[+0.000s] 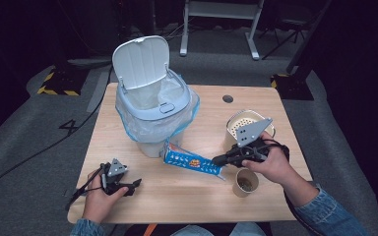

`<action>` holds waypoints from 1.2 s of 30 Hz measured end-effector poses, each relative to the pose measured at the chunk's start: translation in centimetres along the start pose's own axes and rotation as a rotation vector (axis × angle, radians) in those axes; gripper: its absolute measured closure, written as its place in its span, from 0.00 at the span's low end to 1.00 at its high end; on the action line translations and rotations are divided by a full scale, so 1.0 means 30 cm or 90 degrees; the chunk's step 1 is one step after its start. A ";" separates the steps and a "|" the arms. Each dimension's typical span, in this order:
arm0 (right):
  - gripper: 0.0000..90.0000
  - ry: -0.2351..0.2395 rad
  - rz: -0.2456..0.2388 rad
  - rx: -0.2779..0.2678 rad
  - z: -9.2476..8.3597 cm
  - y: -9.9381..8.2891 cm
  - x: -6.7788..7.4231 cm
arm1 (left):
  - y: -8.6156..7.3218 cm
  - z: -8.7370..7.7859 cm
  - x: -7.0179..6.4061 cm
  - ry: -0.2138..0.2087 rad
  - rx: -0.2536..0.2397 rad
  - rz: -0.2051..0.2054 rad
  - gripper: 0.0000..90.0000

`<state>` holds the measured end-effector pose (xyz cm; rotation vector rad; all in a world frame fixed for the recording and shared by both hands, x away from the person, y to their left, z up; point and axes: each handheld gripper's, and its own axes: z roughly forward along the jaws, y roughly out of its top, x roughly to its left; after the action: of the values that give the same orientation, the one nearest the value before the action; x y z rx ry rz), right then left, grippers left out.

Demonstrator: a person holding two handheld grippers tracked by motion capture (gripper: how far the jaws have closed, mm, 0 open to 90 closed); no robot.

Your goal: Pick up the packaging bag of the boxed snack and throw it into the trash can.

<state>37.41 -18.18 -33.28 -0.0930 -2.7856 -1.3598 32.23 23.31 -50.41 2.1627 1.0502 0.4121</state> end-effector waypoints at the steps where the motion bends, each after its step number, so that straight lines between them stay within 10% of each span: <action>1: 1.00 0.000 0.000 0.000 0.000 0.000 0.000 | 0.000 0.000 0.000 0.000 0.000 0.000 0.26; 24: 1.00 -0.081 -0.011 -0.048 -0.244 0.157 0.010 | 0.000 -0.001 0.014 -0.004 0.001 0.007 0.26; 36: 1.00 -0.145 -0.017 -0.050 -0.257 0.328 -0.100 | -0.002 -0.002 0.012 -0.001 0.001 -0.002 0.26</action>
<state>41.19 -18.32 -20.99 -0.2274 -2.9243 -1.5565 32.38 23.65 -50.43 2.1619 1.0521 0.4078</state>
